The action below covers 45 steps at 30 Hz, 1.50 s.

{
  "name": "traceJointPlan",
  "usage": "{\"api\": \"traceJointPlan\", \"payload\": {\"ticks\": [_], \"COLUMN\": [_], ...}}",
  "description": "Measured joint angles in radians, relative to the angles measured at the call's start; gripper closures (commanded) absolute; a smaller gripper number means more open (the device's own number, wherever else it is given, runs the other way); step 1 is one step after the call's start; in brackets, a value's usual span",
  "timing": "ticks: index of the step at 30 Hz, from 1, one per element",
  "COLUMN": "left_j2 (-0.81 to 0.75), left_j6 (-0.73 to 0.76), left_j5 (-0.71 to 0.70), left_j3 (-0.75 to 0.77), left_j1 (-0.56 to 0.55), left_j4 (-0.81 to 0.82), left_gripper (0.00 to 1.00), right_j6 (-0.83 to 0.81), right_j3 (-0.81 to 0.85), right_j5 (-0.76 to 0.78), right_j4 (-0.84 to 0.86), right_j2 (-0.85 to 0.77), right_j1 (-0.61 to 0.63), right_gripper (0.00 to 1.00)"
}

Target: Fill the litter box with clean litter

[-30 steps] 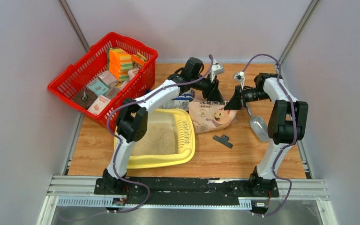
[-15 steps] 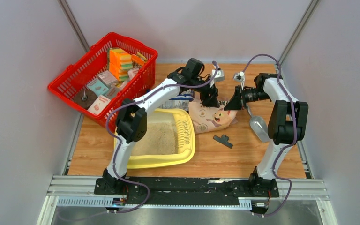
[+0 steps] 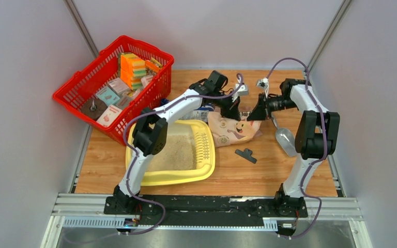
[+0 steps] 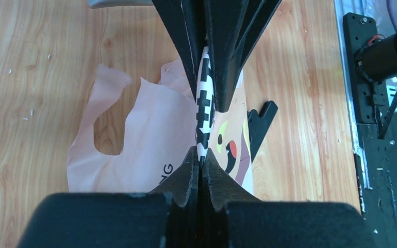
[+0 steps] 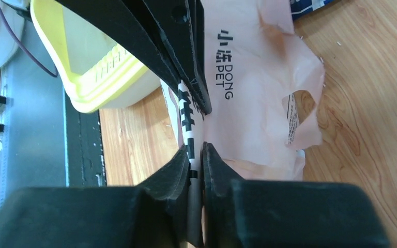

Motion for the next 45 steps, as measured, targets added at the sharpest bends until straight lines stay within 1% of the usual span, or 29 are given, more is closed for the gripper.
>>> {"api": "traceJointPlan", "payload": {"ticks": [2, 3, 6, 8, 10, 12, 14, 16, 17, 18, 20, 22, 23, 24, 26, 27, 29, 31, 34, 37, 40, 42, 45], "left_j2": [0.0, 0.0, 0.0, 0.0, 0.0, -0.001, -0.001, -0.001, -0.001, -0.001, -0.001, -0.001, -0.001, -0.001, -0.001, -0.001, -0.001, -0.001, -0.001, -0.001, -0.001, -0.001, -0.001], "left_j6": [-0.031, -0.045, -0.09, -0.124, -0.163, -0.205, -0.237, -0.26, -0.269, -0.277, -0.293, -0.302, -0.308, -0.312, -0.331, -0.341, -0.36, -0.373, -0.387, -0.397, -0.401, -0.401, -0.399], "left_j5": [0.007, 0.01, 0.017, 0.025, 0.03, 0.038, 0.047, 0.052, 0.053, 0.053, 0.054, 0.055, 0.054, 0.053, 0.05, 0.048, 0.04, 0.03, 0.017, 0.013, 0.013, 0.013, 0.011], "left_j3": [0.002, 0.002, 0.002, 0.002, -0.003, -0.015, -0.025, -0.029, -0.03, -0.031, -0.036, -0.038, -0.039, -0.039, -0.04, -0.042, -0.043, -0.043, -0.043, -0.045, -0.05, -0.051, -0.051], "left_j1": [0.008, 0.012, 0.024, 0.034, 0.043, 0.052, 0.059, 0.063, 0.064, 0.064, 0.065, 0.065, 0.065, 0.065, 0.066, 0.067, 0.071, 0.074, 0.077, 0.077, 0.077, 0.077, 0.077], "left_j4": [0.0, 0.001, 0.003, 0.002, 0.011, 0.032, 0.05, 0.059, 0.061, 0.063, 0.069, 0.072, 0.073, 0.074, 0.082, 0.085, 0.092, 0.098, 0.1, 0.105, 0.111, 0.111, 0.109], "left_gripper": [1.0, 1.0, 1.0, 1.0, 1.0, 1.0, 1.0, 1.0, 1.0, 1.0, 1.0, 1.0, 1.0, 1.0, 1.0, 1.0, 1.0, 1.0, 1.0, 1.0, 1.0, 1.0, 1.0], "right_j6": [0.018, 0.031, 0.089, 0.137, 0.178, 0.215, 0.281, 0.383, 0.421, 0.447, 0.463, 0.436, 0.377, 0.321, 0.219, 0.167, 0.095, 0.054, 0.064, 0.146, 0.237, 0.278, 0.327], "right_j3": [0.023, 0.036, 0.1, 0.111, 0.103, 0.042, -0.063, -0.249, -0.324, -0.369, -0.385, -0.375, -0.37, -0.37, -0.37, -0.37, -0.37, -0.376, -0.422, -0.493, -0.521, -0.521, -0.511], "right_j5": [-0.007, -0.015, -0.048, -0.051, -0.042, -0.015, 0.027, 0.091, 0.113, 0.13, 0.153, 0.168, 0.175, 0.186, 0.214, 0.233, 0.259, 0.29, 0.335, 0.375, 0.402, 0.406, 0.384], "right_j4": [-0.009, -0.014, -0.024, -0.003, 0.035, 0.117, 0.235, 0.449, 0.515, 0.55, 0.57, 0.547, 0.499, 0.448, 0.331, 0.266, 0.165, 0.092, 0.083, 0.148, 0.229, 0.268, 0.294], "right_j2": [0.0, 0.0, -0.003, -0.028, -0.076, -0.172, -0.302, -0.489, -0.569, -0.623, -0.666, -0.667, -0.662, -0.661, -0.658, -0.65, -0.611, -0.537, -0.444, -0.407, -0.388, -0.365, -0.348], "right_j1": [-0.008, -0.014, -0.065, -0.109, -0.144, -0.16, -0.148, -0.119, -0.103, -0.09, -0.073, -0.072, -0.072, -0.073, -0.072, -0.071, -0.068, -0.064, -0.063, -0.063, -0.05, -0.037, -0.03], "right_gripper": [0.59, 0.46, 0.38, 0.35, 0.21, 0.0, 0.0, 0.0, 0.0, 0.0, 0.0, 0.04, 0.07, 0.14, 0.24, 0.31, 0.35, 0.36, 0.39, 0.42, 0.47, 0.46, 0.43]}}
